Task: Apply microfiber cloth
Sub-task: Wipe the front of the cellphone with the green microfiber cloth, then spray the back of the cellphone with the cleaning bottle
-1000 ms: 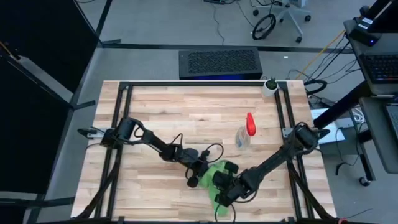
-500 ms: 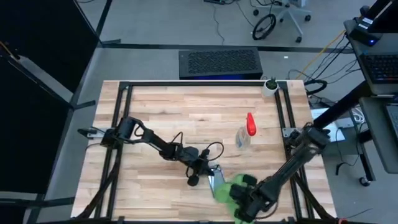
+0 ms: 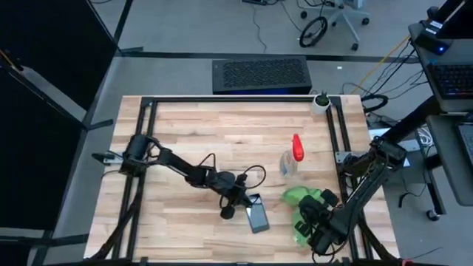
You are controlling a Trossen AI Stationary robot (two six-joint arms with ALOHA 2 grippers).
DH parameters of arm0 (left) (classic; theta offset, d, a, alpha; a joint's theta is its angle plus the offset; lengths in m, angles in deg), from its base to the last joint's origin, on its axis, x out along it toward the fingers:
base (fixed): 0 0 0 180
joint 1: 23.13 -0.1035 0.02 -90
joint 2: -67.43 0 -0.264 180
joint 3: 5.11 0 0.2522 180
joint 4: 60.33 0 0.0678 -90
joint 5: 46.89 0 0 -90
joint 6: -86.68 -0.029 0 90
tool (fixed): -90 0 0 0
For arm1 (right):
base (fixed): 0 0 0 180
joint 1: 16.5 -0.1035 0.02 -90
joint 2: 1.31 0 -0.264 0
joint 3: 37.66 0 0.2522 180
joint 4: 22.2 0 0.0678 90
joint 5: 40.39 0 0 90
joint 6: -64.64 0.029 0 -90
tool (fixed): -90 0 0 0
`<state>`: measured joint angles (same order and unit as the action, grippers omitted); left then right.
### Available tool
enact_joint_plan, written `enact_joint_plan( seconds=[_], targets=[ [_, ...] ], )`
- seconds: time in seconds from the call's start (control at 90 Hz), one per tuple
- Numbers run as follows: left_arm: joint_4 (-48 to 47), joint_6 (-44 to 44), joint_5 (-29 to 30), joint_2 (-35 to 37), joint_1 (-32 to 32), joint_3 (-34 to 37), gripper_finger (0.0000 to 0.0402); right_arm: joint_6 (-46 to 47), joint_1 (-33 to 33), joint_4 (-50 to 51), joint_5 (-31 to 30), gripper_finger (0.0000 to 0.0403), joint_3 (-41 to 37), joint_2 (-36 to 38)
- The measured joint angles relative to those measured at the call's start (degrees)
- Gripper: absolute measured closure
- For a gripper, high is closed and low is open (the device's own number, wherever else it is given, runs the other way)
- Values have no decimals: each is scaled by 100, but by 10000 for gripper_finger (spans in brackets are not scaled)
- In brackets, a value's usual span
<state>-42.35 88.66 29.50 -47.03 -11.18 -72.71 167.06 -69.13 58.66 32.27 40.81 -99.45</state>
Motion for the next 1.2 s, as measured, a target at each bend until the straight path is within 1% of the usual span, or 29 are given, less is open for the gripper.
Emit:
enact_joint_plan(
  seconds=[0.067, 0.111, 0.211, 0.256, 0.333, 0.378, 0.511, 0.6, 0.722, 0.9, 0.989, 1.111, 1.2],
  targets=[
    [-540, -139, 137, 254, 55, 2, 402, 177, 7, 6, 366, 331, -11, 54],
    [-696, -228, 231, 368, 92, -3, 402, 199, -3, 11, 614, 307, 18, 150],
    [-1412, -390, 618, 700, 232, -6, 402, 271, -14, -4, 864, 249, 183, 501],
    [-1517, -472, 804, 774, 299, -6, 402, 398, -8, -8, 799, 224, 278, 693],
    [-1843, -573, 1119, 950, 439, -8, 402, 571, -3, -69, 468, 183, 350, 988],
    [-1845, -586, 1229, 999, 500, -9, 402, 640, -6, -89, 235, 164, 350, 1103],
    [-2088, -578, 1494, 1056, 665, -13, 402, 660, 27, 75, -203, 124, 255, 1200],
    [-2325, -564, 1738, 1059, 813, -12, 402, 606, 85, -228, -659, 111, 215, 1141],
    [-2415, -531, 1990, 1061, 1018, 100, 402, 136, 263, -940, -1249, 106, 208, 883],
    [-2291, -376, 2304, 1061, 1151, 294, 402, -1056, 786, -2222, -1283, 106, 208, 300],
    [-2150, -250, 2356, 1049, 1161, 411, 402, -1601, 1096, -2706, -1104, 106, 208, -21],
    [-1505, -230, 2361, 825, 1161, 492, 402, -2243, 1562, -3220, -416, 106, 199, -481],
    [-1010, -234, 2357, 504, 1159, 496, 402, -2543, 1805, -3530, -60, 106, 197, -711]
  ],
)
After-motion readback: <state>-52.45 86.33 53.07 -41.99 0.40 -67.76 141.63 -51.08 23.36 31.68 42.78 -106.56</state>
